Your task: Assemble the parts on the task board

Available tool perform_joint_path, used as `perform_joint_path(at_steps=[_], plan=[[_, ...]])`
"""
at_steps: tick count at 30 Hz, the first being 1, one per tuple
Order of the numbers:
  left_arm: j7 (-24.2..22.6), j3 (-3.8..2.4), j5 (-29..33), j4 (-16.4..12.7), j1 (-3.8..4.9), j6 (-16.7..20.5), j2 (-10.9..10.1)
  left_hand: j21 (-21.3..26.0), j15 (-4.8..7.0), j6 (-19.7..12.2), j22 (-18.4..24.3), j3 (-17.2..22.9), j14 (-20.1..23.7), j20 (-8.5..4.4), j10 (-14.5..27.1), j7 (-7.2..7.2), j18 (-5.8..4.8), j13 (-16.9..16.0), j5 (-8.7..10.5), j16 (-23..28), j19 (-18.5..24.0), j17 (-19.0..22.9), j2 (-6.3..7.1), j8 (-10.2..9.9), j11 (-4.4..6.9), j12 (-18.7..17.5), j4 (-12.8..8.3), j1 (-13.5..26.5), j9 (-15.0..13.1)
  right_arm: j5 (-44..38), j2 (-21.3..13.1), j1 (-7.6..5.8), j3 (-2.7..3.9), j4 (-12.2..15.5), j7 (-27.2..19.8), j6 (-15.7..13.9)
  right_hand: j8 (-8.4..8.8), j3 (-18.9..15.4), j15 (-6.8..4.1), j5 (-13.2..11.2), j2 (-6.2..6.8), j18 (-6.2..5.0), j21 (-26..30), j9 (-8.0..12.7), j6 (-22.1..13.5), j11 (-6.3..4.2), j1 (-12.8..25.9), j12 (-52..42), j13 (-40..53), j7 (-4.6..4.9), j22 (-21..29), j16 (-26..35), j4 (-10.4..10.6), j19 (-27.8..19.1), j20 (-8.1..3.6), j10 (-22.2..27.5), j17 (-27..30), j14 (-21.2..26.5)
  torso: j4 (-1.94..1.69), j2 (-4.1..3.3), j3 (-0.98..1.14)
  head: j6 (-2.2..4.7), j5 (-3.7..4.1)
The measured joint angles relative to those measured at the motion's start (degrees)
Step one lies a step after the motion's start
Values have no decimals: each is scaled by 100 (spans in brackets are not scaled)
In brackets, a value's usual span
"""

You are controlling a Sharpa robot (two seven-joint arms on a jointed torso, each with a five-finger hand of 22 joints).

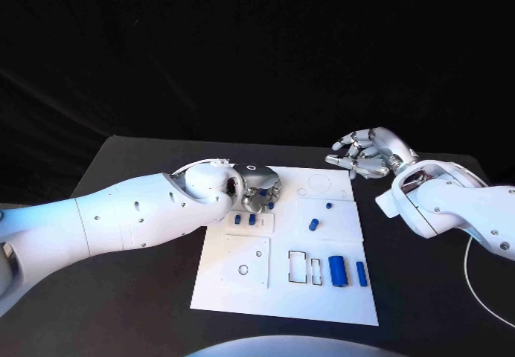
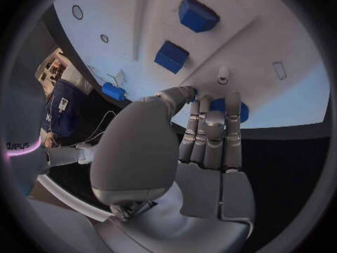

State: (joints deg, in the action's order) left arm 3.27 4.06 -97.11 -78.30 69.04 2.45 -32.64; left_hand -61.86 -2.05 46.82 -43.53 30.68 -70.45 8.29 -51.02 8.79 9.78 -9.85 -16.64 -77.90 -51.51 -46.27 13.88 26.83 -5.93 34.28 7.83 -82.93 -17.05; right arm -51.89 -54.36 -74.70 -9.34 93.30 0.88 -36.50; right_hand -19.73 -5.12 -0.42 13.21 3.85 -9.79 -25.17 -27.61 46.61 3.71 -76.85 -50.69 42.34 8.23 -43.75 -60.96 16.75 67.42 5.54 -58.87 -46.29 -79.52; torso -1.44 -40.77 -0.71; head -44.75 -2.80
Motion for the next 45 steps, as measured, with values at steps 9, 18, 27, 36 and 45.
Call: perform_joint_path(at_steps=[9,18,27,36,45], plan=[[-11,-2,58,13,6,-15,5,-44,0,0,-35,32,0,0,0,-1,0,51,25,-1,0,60,25,-75,0,-114,0,25,45,1,-4,0,0,2,1,-2,-24,0,0,0,0,1,26,0,0,5,0,0,-10,0,7,41,0,0,0,-5,20,0,3,0,4,-6,-4],[-20,-3,114,-2,8,-49,22,-72,-21,-1,-76,32,-20,0,23,-1,0,83,47,-24,1,63,25,-97,-23,-150,0,25,56,1,1,0,0,2,3,-4,-24,0,0,0,0,1,26,0,-1,9,0,0,-20,0,14,44,0,0,0,-10,26,0,3,-2,3,-9,1],[-23,-5,149,-22,9,-88,24,-151,-28,92,-187,64,-73,10,-39,10,0,120,47,-91,-52,-21,24,-97,-22,-151,-33,25,61,1,7,0,0,-1,4,-6,-23,0,0,0,0,1,26,0,-1,10,0,0,-20,0,14,44,0,0,0,-11,26,0,3,-1,3,-18,2],[-14,-8,165,-24,11,-128,24,-273,26,246,-331,128,-159,-30,-237,-23,0,115,69,-194,-134,-133,-26,-96,49,-155,-96,21,63,1,8,0,0,-1,5,-6,-23,0,0,0,0,2,26,0,-2,14,0,0,-30,0,21,78,0,0,0,-14,45,0,3,-1,3,-23,12],[-7,-8,177,-11,12,-146,29,-494,102,472,-581,229,-327,-105,-491,-43,0,118,131,-301,-331,-354,-223,-97,125,-168,-231,-54,65,1,8,0,0,0,6,-6,-23,0,0,0,0,2,26,0,-2,15,0,0,-30,-1,21,79,0,0,0,-15,45,0,3,0,3,-27,13]])
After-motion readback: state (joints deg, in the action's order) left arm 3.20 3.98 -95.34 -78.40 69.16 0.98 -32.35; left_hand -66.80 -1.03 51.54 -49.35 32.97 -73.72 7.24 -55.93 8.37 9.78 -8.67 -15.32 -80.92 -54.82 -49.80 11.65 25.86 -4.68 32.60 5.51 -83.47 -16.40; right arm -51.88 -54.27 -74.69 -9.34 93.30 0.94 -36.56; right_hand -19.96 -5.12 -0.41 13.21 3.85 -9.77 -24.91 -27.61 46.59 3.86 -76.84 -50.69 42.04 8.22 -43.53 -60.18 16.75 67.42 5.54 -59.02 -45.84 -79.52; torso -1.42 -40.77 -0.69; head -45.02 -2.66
